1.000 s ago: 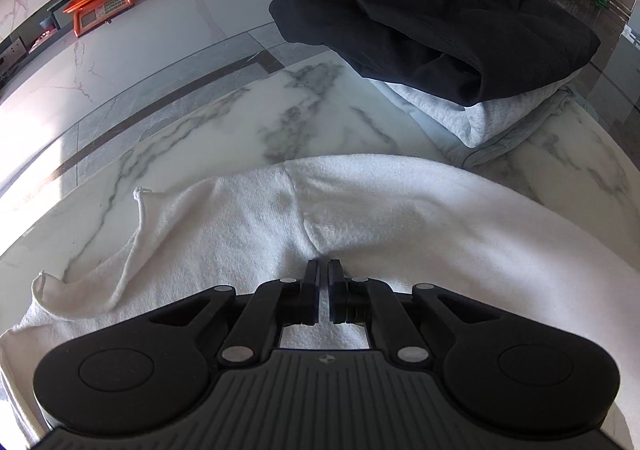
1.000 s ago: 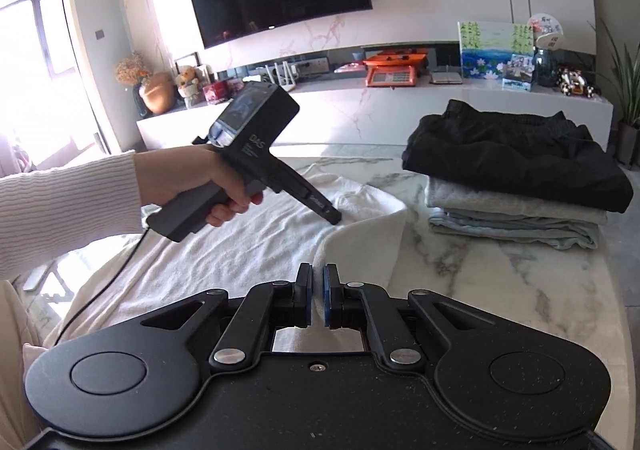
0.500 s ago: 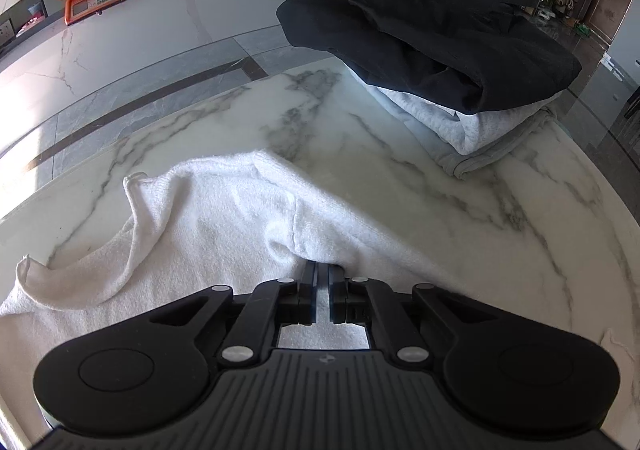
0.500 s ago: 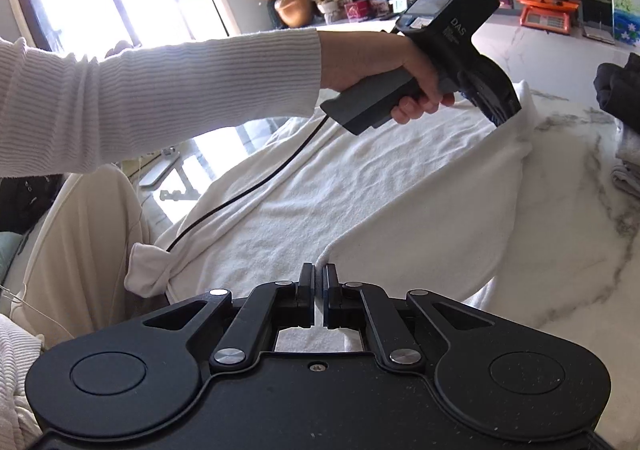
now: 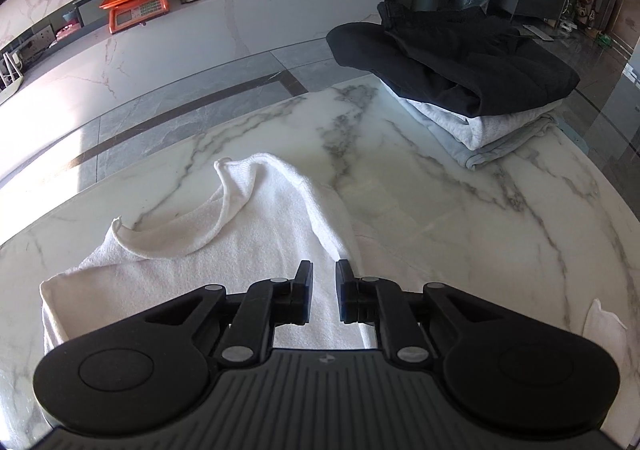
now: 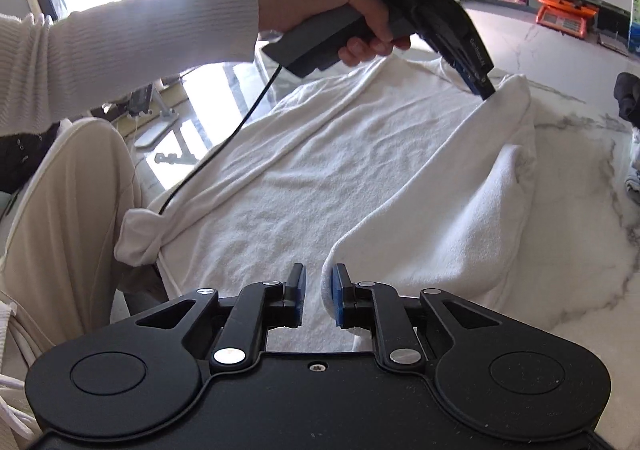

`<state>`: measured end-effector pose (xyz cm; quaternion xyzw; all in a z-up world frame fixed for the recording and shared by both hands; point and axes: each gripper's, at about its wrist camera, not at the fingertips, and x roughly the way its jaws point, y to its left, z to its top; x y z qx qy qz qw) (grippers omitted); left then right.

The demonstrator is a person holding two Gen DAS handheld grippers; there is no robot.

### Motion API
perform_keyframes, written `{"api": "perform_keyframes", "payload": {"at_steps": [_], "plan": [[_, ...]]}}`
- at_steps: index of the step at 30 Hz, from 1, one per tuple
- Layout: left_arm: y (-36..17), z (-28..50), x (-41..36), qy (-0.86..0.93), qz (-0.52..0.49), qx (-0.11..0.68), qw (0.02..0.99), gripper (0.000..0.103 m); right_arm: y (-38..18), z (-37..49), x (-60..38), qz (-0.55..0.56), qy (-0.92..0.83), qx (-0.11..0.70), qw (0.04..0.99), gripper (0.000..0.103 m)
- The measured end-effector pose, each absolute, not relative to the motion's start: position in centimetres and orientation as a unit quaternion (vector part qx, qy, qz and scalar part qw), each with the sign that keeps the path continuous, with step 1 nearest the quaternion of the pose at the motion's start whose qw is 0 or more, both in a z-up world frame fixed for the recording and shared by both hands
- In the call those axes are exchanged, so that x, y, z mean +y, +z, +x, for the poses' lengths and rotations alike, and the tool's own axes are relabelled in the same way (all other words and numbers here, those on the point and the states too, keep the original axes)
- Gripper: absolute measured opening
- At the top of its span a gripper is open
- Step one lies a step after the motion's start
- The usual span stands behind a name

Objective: Fold clothes

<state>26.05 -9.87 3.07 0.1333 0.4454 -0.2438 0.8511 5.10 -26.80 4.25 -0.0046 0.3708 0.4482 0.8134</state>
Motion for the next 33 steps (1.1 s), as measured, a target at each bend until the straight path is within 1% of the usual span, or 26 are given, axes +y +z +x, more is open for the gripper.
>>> {"api": "perform_keyframes", "payload": {"at_steps": [2, 4, 7, 8, 9, 10, 11, 14, 16, 17, 18, 21, 26, 33], "plan": [[3.2, 25.8, -10.4, -0.238, 0.138, 0.428, 0.861, 0.011, 5.4, 6.0, -28.1, 0.034, 0.435, 0.349, 0.829, 0.028], [3.6, 26.0, -10.3, -0.238, 0.118, 0.421, 0.867, 0.011, 5.9, 6.8, -29.5, 0.076, 0.433, 0.341, 0.831, 0.028], [4.4, 26.4, -9.9, -0.241, 0.100, 0.418, 0.870, 0.013, 6.5, 7.2, -30.9, 0.101, 0.428, 0.329, 0.836, 0.030], [4.6, 26.6, -9.9, -0.239, 0.101, 0.418, 0.871, 0.021, 6.7, 7.5, -31.0, 0.092, 0.416, 0.328, 0.843, 0.032], [4.7, 26.8, -10.0, -0.238, 0.102, 0.418, 0.871, 0.032, 6.8, 7.8, -30.9, 0.077, 0.401, 0.328, 0.852, 0.033], [4.6, 27.3, -10.2, -0.234, 0.104, 0.422, 0.870, 0.036, 7.0, 8.1, -30.8, 0.063, 0.385, 0.328, 0.860, 0.035], [4.5, 27.8, -10.4, -0.229, 0.105, 0.426, 0.869, 0.039, 6.9, 8.6, -30.5, 0.048, 0.367, 0.333, 0.867, 0.035], [3.5, 29.6, -10.5, -0.205, 0.100, 0.445, 0.866, 0.039, 6.3, 11.1, -29.2, -0.001, 0.296, 0.359, 0.885, 0.035], [3.0, 30.4, -10.7, -0.201, 0.101, 0.452, 0.863, 0.037, 5.5, 13.0, -28.4, -0.046, 0.260, 0.363, 0.893, 0.032], [2.8, 30.2, -10.6, -0.206, 0.107, 0.450, 0.862, 0.030, 5.0, 13.9, -27.9, -0.066, 0.256, 0.360, 0.895, 0.028], [2.6, 30.1, -10.7, -0.216, 0.117, 0.449, 0.859, 0.025, 4.4, 14.7, -27.4, -0.085, 0.254, 0.355, 0.895, 0.025], [1.6, 29.3, -11.2, -0.227, 0.159, 0.446, 0.851, 0.019, 2.4, 16.6, -26.5, -0.121, 0.264, 0.348, 0.891, 0.024], [-0.8, 29.8, -10.4, -0.221, 0.175, 0.454, 0.845, 0.018, 0.0, 17.9, -25.0, -0.154, 0.267, 0.358, 0.881, 0.024], [-1.3, 29.1, -10.1, -0.237, 0.196, 0.435, 0.846, 0.017, -1.3, 19.0, -22.5, -0.175, 0.303, 0.387, 0.853, 0.026]]}}
